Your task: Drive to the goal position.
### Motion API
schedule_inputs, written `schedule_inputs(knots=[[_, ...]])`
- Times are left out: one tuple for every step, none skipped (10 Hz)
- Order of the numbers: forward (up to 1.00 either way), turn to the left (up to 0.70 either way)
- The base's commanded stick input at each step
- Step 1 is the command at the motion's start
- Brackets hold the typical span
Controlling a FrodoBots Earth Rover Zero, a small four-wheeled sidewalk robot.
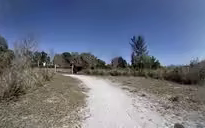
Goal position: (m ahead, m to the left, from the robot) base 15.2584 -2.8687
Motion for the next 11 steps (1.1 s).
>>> schedule_inputs(knots=[[0.70,0.00],[0.70,0.00],[0.70,0.01],[0.70,0.02],[0.70,0.01],[0.70,0.00],[0.70,0.00],[0.70,0.00],[0.70,0.01],[0.70,0.02],[0.70,0.03]])
